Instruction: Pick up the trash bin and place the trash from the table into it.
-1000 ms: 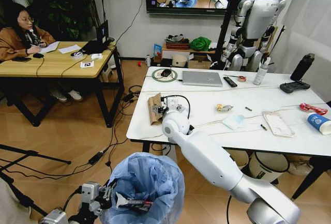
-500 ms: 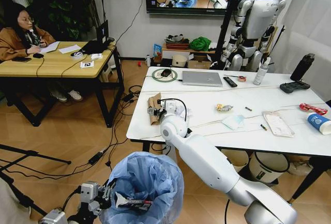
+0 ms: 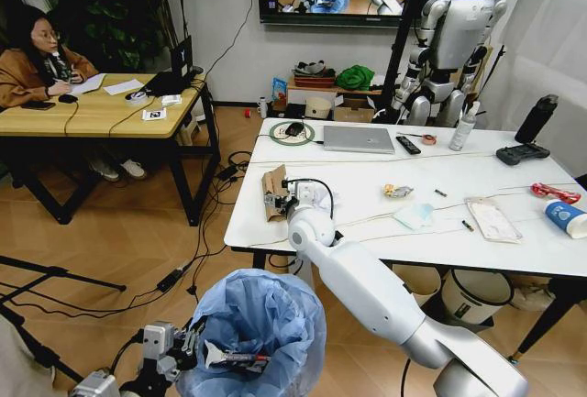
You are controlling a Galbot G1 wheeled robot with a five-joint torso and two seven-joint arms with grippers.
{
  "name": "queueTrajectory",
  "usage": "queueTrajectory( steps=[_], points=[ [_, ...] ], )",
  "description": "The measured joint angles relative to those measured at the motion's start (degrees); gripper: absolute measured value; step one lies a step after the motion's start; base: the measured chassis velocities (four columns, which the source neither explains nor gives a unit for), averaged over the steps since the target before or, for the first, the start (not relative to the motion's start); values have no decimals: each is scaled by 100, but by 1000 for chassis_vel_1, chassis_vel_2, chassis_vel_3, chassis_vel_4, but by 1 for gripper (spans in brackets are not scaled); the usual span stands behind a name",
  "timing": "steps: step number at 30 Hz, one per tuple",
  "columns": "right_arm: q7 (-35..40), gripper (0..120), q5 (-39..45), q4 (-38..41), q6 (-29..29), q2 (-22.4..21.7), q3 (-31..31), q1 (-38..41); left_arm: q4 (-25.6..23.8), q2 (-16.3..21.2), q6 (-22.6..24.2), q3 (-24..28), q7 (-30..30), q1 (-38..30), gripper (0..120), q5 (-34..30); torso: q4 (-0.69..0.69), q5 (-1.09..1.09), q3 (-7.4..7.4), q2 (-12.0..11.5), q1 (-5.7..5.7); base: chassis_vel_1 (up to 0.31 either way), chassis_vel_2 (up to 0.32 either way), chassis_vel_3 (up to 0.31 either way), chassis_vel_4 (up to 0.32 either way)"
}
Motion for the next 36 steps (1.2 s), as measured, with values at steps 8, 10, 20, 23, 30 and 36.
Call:
queueTrajectory(
  steps=[8, 10, 20, 23, 30, 36],
  points=[
    [-195, 69, 54, -32, 96, 1, 13, -57, -33, -12, 0, 2, -1, 24, 0, 9, 0, -1, 0, 0, 1, 0, 0, 0, 0],
    [-206, 61, 78, -41, 102, 9, 14, -68, -35, -13, 0, 1, -2, 33, 0, 10, 0, 1, 0, 0, 1, 0, 0, 0, 0],
    [-274, 28, 79, -67, 147, -11, -9, -122, -41, -24, -4, -5, -1, 57, 0, 27, 0, 1, 0, 0, 1, 0, 0, 0, 0],
    [-287, 15, 78, -69, 160, -11, -17, -147, -41, -26, -6, -4, -1, 58, 0, 28, 0, 0, 0, 0, 1, 0, 0, 0, 0],
    [-323, 0, 76, -99, 176, -13, -33, -155, -42, -31, -9, -1, 0, 62, 0, 30, 0, 0, 0, 0, 1, 0, 0, 0, 0],
    [-355, 0, 76, -120, 185, -28, -58, -174, -42, -28, -11, 1, 2, 55, 0, 28, 0, 0, 0, 0, 1, 0, 0, 0, 0]
  ],
)
